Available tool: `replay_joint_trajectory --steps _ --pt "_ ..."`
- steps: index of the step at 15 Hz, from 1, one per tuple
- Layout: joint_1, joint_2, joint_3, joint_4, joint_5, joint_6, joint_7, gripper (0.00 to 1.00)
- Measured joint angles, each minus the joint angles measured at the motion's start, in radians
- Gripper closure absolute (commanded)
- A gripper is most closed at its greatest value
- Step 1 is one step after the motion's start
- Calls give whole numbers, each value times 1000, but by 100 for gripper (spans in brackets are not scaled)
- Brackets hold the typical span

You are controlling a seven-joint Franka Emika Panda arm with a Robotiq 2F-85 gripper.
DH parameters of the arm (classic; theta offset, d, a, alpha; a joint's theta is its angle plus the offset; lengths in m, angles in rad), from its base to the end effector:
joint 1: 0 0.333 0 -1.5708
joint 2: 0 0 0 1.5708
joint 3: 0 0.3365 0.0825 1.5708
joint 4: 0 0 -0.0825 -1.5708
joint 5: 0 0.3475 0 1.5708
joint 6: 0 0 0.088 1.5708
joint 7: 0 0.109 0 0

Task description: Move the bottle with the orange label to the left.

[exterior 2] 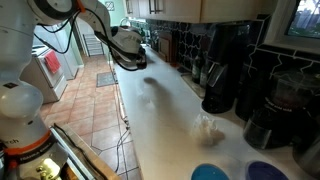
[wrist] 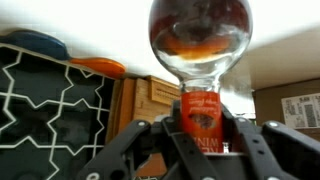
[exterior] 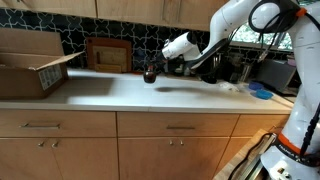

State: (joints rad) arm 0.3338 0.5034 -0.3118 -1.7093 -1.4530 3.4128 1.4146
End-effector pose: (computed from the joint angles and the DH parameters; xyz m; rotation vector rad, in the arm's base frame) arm 0.6255 0.1619 0.4033 -2.6496 -0.4193 -1.3953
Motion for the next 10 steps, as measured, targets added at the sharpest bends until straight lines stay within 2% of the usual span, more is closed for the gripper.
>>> replay_joint_trajectory --steps 2,4,7,10 --pt "-90 23 147 5 104 0 -159 89" --pt "-151 52 248 5 206 -1 -312 89" --pt "-206 95 333 4 358 -1 -541 89" --pt "-239 126 379 4 514 -1 -766 89"
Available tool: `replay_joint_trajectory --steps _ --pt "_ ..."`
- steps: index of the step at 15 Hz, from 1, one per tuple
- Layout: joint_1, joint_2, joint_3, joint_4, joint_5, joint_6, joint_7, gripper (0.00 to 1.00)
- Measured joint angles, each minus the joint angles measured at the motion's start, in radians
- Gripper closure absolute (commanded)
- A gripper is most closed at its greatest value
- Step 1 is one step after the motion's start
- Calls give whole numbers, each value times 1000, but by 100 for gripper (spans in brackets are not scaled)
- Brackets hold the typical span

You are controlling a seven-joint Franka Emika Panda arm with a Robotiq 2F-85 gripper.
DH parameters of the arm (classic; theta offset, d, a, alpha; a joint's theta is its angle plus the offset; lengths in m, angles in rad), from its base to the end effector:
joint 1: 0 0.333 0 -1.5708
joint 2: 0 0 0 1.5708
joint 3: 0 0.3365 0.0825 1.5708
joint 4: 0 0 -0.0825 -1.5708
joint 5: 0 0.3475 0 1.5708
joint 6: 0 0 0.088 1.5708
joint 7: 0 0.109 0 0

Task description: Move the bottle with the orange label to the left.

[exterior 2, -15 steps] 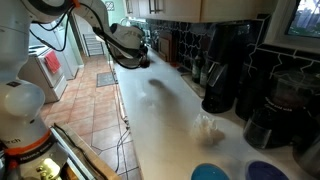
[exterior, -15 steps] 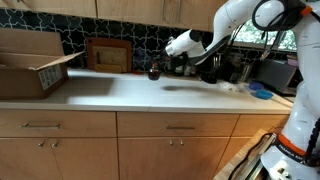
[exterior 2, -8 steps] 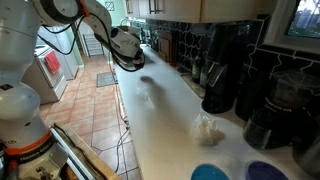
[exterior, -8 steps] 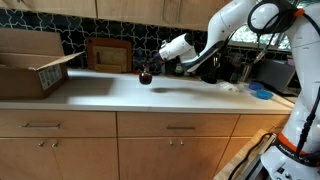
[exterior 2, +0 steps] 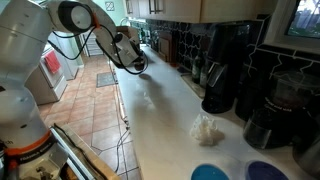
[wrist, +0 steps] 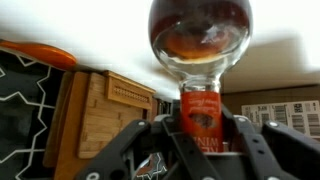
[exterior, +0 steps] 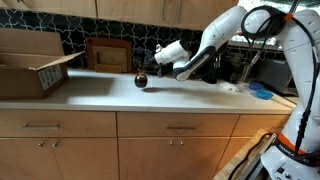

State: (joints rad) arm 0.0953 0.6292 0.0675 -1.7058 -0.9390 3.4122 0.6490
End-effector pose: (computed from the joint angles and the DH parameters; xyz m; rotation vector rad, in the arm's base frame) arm 0.6569 0.1907 0.3721 -2.5328 -0.6689 -1.4032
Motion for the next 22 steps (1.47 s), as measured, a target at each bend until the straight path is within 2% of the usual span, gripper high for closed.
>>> replay_joint_trajectory --steps 2,3,13,15,16,18,22 --pt "-16 19 29 -2 111 0 -143 89" --pt "-18 28 34 1 121 0 -169 89" --pt "-22 63 41 5 115 0 -172 88" --pt "-30 64 50 5 109 0 -172 76" --pt "-37 66 58 5 105 0 -173 68" --pt "-52 68 74 5 99 0 -174 38" --pt "-88 68 114 19 81 0 -177 9"
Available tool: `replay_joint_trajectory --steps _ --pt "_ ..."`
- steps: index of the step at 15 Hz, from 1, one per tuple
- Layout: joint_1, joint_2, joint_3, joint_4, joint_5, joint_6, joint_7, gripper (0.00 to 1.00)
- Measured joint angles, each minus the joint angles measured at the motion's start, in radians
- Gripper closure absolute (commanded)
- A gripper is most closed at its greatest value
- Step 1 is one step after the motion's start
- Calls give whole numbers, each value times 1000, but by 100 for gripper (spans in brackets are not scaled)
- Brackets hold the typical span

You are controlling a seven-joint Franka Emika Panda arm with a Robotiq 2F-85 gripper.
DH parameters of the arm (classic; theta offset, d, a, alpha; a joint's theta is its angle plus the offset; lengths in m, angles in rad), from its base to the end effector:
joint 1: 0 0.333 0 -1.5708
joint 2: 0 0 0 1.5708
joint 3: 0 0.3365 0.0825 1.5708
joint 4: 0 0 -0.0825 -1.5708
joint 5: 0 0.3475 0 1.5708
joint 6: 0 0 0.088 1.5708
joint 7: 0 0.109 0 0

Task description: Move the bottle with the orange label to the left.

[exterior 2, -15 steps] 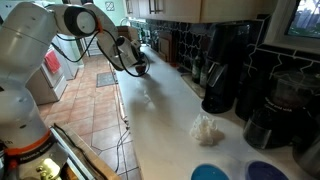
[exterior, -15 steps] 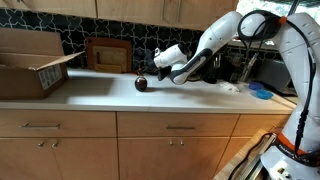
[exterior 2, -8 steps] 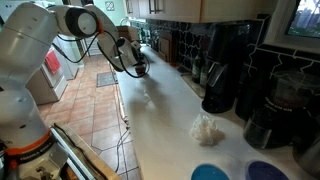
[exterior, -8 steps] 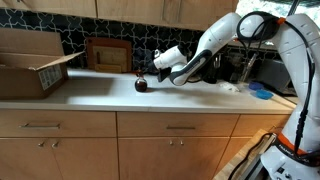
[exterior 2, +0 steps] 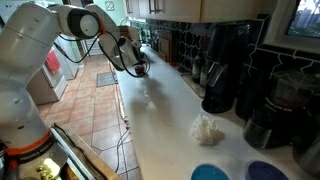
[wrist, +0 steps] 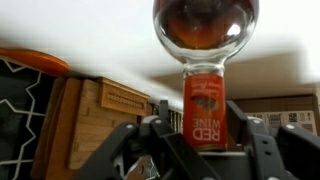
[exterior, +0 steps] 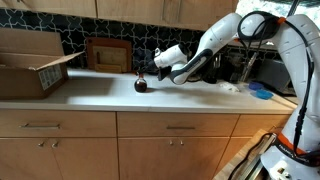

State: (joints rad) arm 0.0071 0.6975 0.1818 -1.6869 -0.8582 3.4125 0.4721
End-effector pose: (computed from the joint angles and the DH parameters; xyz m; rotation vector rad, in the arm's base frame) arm 0.6682 0.1848 0.3496 -2.5110 -0.7221 -1.3893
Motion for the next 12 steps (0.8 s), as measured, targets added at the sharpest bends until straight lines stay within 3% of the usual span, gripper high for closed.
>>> replay_joint_trajectory --steps 2,5,9,12 --pt "-25 0 29 8 -20 0 0 0" --pt "-113 -4 137 -3 -102 -56 0 0" --pt "-330 -30 409 -94 -144 -298 -85 0" --pt "-435 -65 513 -107 -95 -505 -199 0"
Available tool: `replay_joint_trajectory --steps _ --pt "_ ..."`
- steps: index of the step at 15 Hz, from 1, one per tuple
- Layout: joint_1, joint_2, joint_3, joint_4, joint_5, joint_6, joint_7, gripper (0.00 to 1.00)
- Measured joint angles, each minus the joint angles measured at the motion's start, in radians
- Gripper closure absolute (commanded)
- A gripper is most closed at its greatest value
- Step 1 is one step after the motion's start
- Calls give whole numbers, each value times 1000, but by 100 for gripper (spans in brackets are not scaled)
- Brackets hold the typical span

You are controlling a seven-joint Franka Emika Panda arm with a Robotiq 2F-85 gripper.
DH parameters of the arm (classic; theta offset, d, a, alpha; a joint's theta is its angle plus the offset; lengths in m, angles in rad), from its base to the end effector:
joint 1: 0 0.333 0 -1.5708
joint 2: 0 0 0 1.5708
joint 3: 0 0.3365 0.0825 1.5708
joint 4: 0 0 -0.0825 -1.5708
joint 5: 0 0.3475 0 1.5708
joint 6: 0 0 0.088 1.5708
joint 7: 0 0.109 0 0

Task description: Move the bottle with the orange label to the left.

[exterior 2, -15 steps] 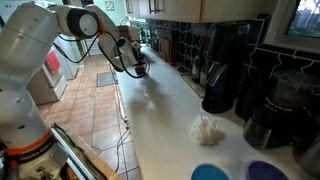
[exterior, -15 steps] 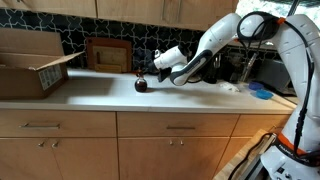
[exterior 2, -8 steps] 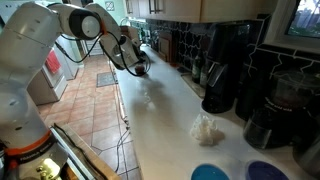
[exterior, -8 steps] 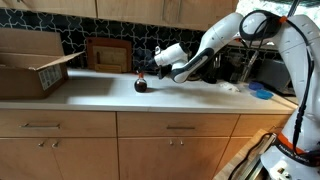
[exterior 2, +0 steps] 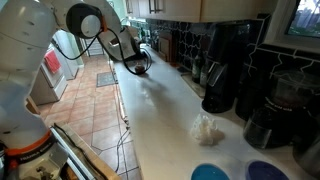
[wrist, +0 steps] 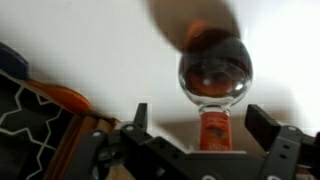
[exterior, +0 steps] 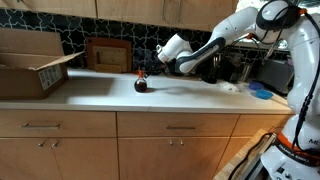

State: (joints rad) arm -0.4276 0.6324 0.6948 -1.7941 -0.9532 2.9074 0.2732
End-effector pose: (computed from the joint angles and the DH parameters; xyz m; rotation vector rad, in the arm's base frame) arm 0.6520 0.1459 0.3716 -2.7966 -0.9012 -1.0634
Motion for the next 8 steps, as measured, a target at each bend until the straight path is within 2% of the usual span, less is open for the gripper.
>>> replay_joint_trajectory --steps 6,8 --pt "-137 -120 124 34 225 -472 -182 0" --pt "-123 -172 88 57 375 -594 -247 0"
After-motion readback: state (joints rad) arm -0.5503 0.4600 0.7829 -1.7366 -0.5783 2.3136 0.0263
